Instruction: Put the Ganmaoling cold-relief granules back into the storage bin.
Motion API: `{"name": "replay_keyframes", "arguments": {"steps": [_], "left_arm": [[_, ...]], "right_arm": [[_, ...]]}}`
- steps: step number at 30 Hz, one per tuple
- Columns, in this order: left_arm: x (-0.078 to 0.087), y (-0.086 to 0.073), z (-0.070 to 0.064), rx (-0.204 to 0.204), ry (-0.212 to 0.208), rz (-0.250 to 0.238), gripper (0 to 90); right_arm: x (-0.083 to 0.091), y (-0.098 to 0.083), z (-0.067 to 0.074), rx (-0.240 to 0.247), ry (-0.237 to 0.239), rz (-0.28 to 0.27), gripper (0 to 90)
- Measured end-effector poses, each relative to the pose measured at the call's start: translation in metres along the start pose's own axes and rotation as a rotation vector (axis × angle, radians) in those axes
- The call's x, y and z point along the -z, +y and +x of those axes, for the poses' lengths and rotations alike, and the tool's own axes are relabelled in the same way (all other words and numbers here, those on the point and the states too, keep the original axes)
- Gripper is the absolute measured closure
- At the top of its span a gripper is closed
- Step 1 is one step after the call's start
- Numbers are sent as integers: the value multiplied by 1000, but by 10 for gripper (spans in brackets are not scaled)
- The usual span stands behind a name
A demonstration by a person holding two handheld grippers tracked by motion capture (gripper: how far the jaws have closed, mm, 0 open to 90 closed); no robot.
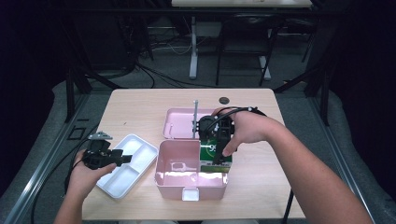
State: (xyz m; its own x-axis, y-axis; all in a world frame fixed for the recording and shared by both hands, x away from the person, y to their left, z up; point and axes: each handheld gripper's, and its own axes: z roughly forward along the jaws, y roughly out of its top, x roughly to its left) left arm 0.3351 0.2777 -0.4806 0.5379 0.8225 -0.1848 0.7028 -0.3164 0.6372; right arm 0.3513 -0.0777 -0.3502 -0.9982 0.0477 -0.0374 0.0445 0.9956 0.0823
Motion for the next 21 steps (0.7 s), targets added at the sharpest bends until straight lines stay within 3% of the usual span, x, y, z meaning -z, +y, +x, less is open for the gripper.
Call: {"name": "replay_keyframes", "arguments": {"steps": [21], "left_arm": [[0,0,1,1,2,2,484]], "right_arm": [[-20,7,1,5,2,29,162]]}}
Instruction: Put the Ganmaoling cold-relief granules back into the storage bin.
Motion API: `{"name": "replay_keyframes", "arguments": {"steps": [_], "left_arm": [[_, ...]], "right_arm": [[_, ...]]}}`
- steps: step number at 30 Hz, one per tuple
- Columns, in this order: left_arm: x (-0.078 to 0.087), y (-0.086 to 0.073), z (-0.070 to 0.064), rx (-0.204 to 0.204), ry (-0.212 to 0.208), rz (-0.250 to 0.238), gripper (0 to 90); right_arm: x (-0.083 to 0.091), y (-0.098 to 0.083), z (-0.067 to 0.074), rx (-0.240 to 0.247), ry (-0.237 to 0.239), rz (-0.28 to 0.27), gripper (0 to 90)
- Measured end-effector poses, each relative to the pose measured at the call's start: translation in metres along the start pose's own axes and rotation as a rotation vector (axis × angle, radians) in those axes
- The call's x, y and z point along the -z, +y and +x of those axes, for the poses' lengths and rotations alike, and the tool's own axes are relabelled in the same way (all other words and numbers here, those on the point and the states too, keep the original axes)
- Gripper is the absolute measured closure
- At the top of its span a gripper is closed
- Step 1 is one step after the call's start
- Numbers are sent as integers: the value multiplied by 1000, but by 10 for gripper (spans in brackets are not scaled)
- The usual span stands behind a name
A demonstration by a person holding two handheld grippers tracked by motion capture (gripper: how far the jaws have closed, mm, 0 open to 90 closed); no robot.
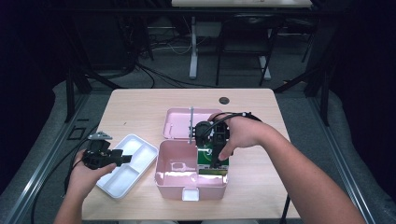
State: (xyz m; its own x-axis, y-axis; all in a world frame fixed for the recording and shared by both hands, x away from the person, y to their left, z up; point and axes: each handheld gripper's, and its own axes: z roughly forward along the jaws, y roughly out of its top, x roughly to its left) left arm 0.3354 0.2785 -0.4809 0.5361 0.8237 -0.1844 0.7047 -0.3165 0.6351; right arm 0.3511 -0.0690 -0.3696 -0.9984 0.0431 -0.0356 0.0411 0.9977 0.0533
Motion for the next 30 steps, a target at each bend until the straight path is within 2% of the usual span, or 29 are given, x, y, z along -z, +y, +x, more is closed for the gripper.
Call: {"name": "replay_keyframes", "arguments": {"steps": [7,10,17,22,30], "left_arm": [[0,0,0,2,-2,-3,484],[1,0,-1,2,-4,-6,484],[1,0,0,6,-4,-3,484],[-1,0,0,4,-2,-2,484],[-1,0,0,2,-2,3,483]], "right_arm": [[-7,3,0,3,-12,8,161],[-11,4,1,7,-27,31,161],[-22,2,0,-25,16,2,161],[-31,2,-1,-1,7,16,161],[-47,0,-2,-9,6,4,160]]}}
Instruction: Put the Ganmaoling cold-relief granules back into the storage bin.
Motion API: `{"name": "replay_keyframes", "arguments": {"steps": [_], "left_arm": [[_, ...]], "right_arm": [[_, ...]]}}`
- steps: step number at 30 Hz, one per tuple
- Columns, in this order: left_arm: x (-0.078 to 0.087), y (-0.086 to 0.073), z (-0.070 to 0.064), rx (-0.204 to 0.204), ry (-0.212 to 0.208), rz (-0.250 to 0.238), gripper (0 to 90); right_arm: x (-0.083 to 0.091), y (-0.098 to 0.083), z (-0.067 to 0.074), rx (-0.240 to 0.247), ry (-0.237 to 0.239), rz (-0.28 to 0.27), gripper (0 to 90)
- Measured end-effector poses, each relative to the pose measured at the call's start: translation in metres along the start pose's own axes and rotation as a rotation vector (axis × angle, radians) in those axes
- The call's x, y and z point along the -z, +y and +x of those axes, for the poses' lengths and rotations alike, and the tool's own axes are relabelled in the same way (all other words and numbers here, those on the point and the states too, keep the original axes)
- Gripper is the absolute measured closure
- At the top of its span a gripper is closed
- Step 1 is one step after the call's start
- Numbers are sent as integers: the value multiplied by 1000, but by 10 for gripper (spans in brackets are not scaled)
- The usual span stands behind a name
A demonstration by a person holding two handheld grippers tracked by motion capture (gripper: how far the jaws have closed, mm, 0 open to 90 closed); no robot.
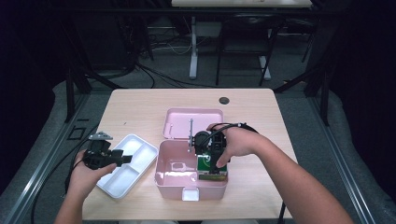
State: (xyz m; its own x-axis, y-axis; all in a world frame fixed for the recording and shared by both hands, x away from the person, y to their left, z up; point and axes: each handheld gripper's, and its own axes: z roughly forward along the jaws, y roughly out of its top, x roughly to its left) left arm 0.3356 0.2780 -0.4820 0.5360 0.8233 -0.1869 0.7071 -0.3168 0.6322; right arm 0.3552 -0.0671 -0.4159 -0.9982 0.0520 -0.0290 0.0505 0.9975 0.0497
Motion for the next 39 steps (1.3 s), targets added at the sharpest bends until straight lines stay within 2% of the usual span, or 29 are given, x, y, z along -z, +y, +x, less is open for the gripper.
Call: {"name": "replay_keyframes", "arguments": {"steps": [9,17,22,28,39], "left_arm": [[-1,0,0,5,1,-2,484],[-1,-1,0,4,1,-2,484],[-1,-1,0,4,-1,-1,484],[-2,-1,0,5,0,3,484],[-3,-1,-1,5,-3,4,484]], "right_arm": [[-17,0,-4,-6,11,7,159],[-26,0,-5,-2,18,9,158],[-30,-1,-8,3,-4,11,157],[-37,-2,-10,-8,21,3,157],[-48,0,-12,-10,25,25,153]]}}
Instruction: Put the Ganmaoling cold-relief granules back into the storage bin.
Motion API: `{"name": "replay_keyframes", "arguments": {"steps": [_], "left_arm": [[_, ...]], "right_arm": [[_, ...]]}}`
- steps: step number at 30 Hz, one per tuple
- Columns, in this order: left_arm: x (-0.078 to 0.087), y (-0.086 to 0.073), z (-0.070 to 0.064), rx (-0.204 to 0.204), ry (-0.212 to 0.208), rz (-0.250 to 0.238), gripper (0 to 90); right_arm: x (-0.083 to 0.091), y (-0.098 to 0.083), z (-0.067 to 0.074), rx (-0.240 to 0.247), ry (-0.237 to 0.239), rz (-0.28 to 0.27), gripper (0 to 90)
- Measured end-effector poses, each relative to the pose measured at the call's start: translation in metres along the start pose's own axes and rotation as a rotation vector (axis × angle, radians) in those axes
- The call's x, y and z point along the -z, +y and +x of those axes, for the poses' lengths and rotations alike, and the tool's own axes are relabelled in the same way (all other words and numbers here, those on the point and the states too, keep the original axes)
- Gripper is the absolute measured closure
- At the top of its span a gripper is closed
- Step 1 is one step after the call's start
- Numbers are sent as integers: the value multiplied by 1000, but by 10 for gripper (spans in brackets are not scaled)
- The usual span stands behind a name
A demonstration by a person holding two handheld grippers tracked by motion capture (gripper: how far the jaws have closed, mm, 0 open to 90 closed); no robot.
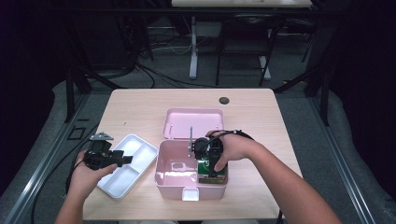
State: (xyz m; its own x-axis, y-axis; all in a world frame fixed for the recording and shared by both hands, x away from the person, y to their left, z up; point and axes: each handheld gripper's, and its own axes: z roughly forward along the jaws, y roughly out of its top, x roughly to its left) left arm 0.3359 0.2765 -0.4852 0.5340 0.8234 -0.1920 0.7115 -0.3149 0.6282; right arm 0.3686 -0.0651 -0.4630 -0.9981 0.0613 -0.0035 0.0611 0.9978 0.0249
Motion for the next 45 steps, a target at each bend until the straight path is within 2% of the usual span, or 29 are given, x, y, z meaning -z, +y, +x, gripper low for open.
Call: {"name": "replay_keyframes", "arguments": {"steps": [5,8,16,21,28,34,37,42,45], "left_arm": [[0,0,1,-2,2,0,483],[0,0,0,-1,2,0,483],[0,0,0,0,2,0,483],[0,0,1,3,4,2,483],[1,0,1,2,0,-3,483],[1,-1,2,8,-1,-3,483],[2,-1,3,9,-1,-6,483],[1,-2,4,13,-1,-4,483],[1,-2,4,13,-4,-3,483]], "right_arm": [[-1,0,-2,-14,-14,8,153],[3,-1,-3,-33,-11,-9,166],[11,-5,0,-36,-8,-32,187],[20,-9,4,-36,-9,-54,238],[34,-14,6,-51,-21,-51,278],[50,-19,7,-65,-48,-64,315],[58,-24,8,-89,-68,-71,329],[67,-38,6,-138,-60,-86,363],[69,-47,5,-149,-63,-64,363]]}}
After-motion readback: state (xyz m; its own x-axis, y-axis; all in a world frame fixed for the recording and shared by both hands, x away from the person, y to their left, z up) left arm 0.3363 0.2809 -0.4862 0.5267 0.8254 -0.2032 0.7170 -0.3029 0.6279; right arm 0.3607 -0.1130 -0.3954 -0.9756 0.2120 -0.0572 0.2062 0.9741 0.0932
